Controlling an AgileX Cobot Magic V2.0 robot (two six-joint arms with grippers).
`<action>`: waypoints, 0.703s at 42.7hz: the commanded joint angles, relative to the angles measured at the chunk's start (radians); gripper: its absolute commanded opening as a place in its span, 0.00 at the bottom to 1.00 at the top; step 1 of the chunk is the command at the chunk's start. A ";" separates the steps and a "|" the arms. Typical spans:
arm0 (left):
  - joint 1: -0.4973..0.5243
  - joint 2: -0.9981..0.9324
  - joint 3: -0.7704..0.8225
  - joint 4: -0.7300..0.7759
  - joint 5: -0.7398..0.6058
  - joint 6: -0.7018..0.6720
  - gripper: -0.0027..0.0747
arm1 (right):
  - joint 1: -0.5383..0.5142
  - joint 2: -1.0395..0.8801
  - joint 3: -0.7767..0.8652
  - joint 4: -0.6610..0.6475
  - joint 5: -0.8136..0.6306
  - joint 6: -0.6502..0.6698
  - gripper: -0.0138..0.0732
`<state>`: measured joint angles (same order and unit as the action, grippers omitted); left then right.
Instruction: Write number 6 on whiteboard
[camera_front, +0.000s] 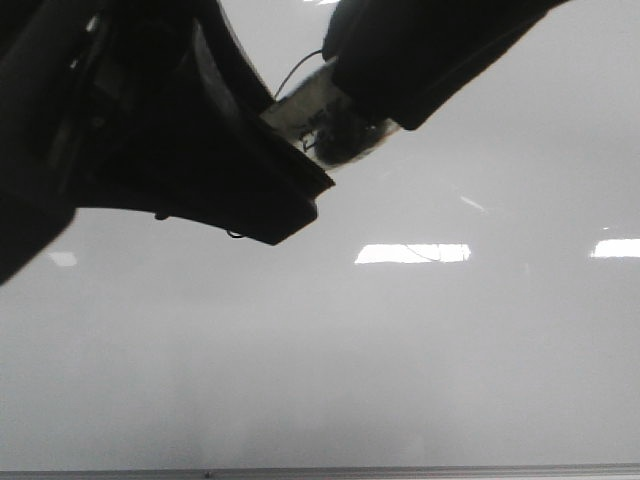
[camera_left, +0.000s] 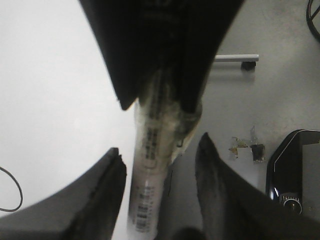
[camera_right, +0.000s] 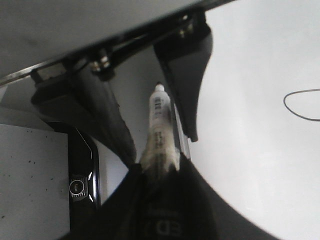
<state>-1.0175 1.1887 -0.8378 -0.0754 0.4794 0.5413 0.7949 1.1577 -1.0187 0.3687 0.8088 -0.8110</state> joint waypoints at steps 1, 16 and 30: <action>-0.015 -0.019 -0.034 -0.003 -0.056 -0.003 0.34 | 0.002 -0.026 -0.024 0.026 -0.052 -0.013 0.09; -0.028 -0.019 -0.034 0.006 -0.051 -0.003 0.12 | 0.001 -0.022 -0.024 0.025 -0.072 -0.013 0.29; 0.038 -0.021 -0.034 0.031 0.021 -0.011 0.06 | -0.086 -0.107 0.005 -0.086 -0.069 0.188 0.69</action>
<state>-1.0112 1.1887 -0.8394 -0.0467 0.5095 0.5428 0.7583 1.1176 -1.0055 0.3225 0.8022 -0.6940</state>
